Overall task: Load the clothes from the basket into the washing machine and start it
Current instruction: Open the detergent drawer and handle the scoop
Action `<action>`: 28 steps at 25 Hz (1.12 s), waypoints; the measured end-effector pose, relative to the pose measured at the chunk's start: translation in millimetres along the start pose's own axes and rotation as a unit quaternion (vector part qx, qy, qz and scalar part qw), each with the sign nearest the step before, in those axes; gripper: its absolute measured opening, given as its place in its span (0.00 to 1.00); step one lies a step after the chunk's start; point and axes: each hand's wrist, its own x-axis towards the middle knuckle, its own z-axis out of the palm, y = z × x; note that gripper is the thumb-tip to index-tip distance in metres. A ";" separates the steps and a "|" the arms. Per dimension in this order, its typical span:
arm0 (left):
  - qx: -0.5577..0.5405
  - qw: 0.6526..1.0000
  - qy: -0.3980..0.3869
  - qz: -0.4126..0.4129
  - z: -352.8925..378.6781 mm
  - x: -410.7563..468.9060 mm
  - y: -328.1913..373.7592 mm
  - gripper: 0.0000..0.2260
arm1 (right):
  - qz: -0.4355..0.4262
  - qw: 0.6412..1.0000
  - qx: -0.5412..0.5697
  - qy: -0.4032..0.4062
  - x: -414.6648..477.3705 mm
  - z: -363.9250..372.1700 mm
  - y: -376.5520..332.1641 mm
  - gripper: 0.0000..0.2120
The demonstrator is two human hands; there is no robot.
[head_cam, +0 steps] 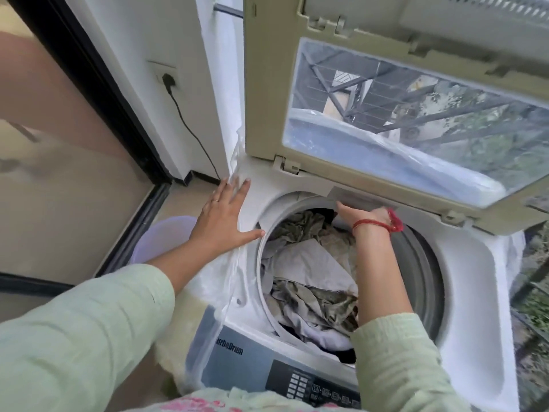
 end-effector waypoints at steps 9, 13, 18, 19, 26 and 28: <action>-0.005 1.000 -0.005 -0.011 -5.0 -4.7 5.8 0.49 | -0.036 0.980 -0.177 -0.088 -22.2 -31.7 13.0 0.40; -0.001 1.000 -0.004 -0.009 -7.8 -6.3 7.0 0.49 | -0.093 0.941 -0.320 -0.062 -27.7 -37.4 21.1 0.36; 0.010 1.000 -0.003 -0.010 -8.8 -7.3 6.6 0.50 | -0.105 0.938 -0.325 -0.053 -28.6 -61.4 20.9 0.28; 0.010 1.000 -0.002 -0.010 -8.4 -7.8 6.8 0.50 | -0.104 0.937 -0.328 -0.056 -28.6 -66.7 19.4 0.28; 0.015 1.000 0.005 -0.004 -5.8 -7.8 5.2 0.51 | -0.082 0.914 -0.393 -0.064 -29.6 -77.7 14.0 0.32; 0.022 1.000 0.010 0.001 -3.7 -7.4 3.6 0.51 | -0.049 0.886 -0.460 -0.033 -33.3 -80.4 11.7 0.38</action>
